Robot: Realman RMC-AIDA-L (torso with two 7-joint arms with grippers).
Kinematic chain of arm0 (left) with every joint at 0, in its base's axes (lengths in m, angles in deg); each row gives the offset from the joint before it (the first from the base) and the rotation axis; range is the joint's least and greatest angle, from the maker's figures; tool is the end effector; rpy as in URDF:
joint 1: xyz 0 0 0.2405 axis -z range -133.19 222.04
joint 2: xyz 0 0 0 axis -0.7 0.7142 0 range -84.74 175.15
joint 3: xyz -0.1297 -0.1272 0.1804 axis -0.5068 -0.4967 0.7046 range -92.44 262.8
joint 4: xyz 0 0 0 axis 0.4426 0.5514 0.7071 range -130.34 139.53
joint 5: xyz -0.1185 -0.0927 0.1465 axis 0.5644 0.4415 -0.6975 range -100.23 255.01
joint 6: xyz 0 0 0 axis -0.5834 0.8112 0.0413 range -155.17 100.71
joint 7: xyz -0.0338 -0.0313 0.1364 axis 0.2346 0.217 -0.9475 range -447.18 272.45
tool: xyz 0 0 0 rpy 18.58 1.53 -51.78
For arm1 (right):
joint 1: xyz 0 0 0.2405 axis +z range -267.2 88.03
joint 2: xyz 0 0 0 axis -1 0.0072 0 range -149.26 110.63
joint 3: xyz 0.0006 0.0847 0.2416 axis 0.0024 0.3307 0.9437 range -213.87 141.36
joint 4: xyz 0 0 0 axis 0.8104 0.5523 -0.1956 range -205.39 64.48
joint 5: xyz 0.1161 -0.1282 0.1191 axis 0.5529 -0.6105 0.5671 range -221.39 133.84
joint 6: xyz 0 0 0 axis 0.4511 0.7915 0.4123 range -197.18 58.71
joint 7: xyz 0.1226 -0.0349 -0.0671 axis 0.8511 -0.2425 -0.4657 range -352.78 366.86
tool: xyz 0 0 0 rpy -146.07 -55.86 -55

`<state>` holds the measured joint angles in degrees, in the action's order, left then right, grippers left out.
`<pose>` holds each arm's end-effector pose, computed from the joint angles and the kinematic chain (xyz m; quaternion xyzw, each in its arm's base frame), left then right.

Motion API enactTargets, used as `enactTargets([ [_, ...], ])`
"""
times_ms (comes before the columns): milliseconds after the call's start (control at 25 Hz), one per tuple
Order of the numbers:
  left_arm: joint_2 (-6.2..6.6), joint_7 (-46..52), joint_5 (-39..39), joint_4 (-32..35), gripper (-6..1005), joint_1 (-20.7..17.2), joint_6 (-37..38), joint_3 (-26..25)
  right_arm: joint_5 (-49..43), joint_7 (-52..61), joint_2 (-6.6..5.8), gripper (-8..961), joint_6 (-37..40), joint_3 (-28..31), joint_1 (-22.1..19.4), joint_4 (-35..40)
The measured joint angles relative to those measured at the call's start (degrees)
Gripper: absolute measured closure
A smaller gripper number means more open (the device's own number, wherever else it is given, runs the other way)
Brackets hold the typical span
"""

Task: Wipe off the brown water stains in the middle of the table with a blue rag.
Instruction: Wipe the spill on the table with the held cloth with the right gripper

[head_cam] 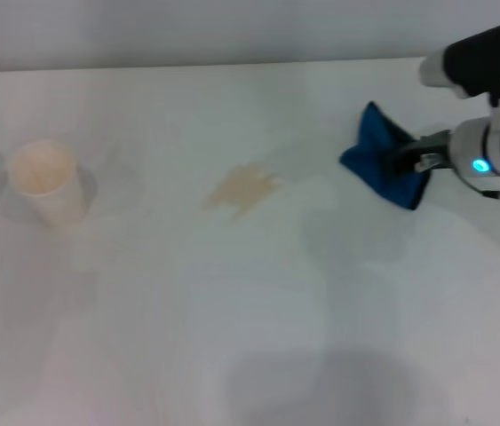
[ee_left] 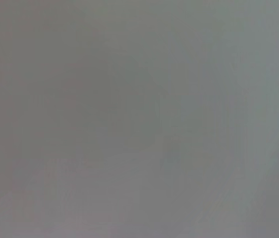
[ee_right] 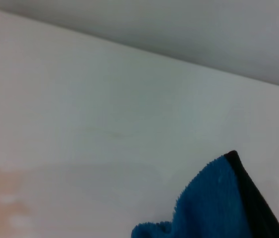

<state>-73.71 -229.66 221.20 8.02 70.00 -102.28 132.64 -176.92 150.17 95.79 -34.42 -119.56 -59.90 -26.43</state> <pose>-0.3383 0.3270 0.0228 -0.6311 -0.3191 -0.4397 0.5537 0.3082 0.3983 -0.0191 -0.8176 0.4316 -0.0264 0.3802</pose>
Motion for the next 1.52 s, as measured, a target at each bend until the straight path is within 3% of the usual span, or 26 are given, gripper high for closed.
enactTargets([
  [160,0.0,0.0,0.3,0.0,137,0.0,0.0,0.0,-0.9,0.0,-0.02,896,0.1,2.7,-0.4,0.0],
  [360,0.0,0.0,0.3,0.0,138,0.2,0.0,0.0,-0.5,0.0,0.43,896,0.2,0.4,0.3,0.3],
  [920,0.0,0.0,0.3,0.0,137,0.5,0.0,0.0,10.5,0.1,0.91,897,0.2,-23.3,3.2,7.4],
  [1520,0.01,0.0,0.4,0.0,137,1.0,0.9,0.0,14.9,0.0,1.07,897,-2.6,-38.7,4.6,13.0],
])
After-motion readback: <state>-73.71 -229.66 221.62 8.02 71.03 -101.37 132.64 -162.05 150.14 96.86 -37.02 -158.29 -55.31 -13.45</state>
